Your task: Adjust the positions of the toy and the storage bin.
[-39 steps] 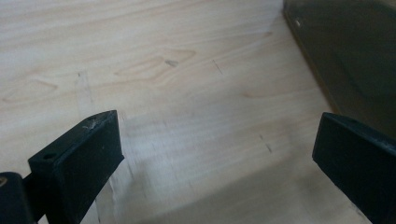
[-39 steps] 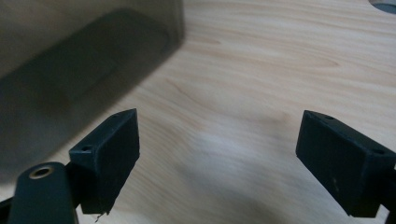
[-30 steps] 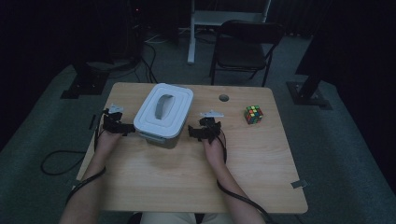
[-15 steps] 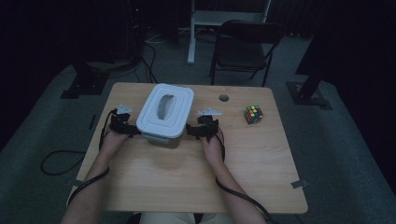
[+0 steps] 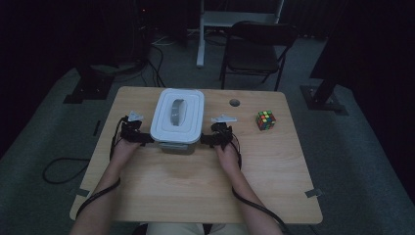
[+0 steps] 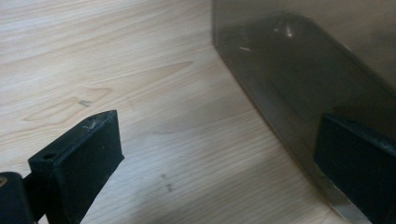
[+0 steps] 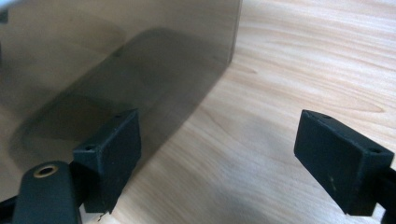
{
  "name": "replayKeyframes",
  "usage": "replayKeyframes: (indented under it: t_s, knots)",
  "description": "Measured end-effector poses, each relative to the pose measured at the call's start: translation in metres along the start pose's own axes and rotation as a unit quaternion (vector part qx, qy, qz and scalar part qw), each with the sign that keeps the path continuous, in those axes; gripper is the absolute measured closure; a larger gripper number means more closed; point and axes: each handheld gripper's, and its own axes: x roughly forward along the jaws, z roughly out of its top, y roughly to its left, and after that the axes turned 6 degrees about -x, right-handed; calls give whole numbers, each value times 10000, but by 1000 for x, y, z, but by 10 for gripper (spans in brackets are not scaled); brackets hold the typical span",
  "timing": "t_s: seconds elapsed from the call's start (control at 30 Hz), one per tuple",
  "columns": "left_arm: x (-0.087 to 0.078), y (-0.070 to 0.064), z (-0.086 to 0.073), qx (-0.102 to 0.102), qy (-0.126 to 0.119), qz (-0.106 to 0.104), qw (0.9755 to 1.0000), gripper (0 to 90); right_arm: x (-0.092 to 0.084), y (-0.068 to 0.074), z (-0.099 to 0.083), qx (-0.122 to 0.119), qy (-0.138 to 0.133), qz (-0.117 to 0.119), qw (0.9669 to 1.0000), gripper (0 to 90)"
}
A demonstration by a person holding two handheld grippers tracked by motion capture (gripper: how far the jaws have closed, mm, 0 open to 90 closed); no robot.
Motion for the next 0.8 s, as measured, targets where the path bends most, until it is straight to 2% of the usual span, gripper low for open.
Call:
replayKeyframes:
  t_s: [0.1, 0.27, 0.33, 0.47, 0.6, 0.7, 0.73, 0.8]
  knots:
    - [3, -8, -1, 158, 77, 33, 9998, 21, -3, -4, -3, -54, 53, 42, 10000, 145]
    - [6, -18, 0, 270, 195, -84, 9994, 22, -8, -10, -7, -56, 61, -2, 10000, 159]
    - [8, -27, 1, 358, 238, -137, 9990, 21, -12, -16, -11, -49, 35, -67, 10000, 175]
    - [11, -35, 2, 469, 307, -135, 9983, 21, -17, -21, -16, -19, 32, -60, 10000, 195]
    - [12, -38, 2, 491, 308, -107, 9983, 21, -20, -23, -20, -193, 72, 59, 9998, 195]
    - [12, -37, -1, 440, 275, -191, 9985, 21, -21, -24, -22, -251, 142, 113, 9995, 192]
    - [13, -37, -2, 453, 266, -209, 9984, 20, -20, -24, -24, -338, 267, 135, 9990, 179]
    - [16, -35, -6, 441, 253, -175, 9986, 20, -18, -24, -27, -378, 310, 175, 9986, 145]
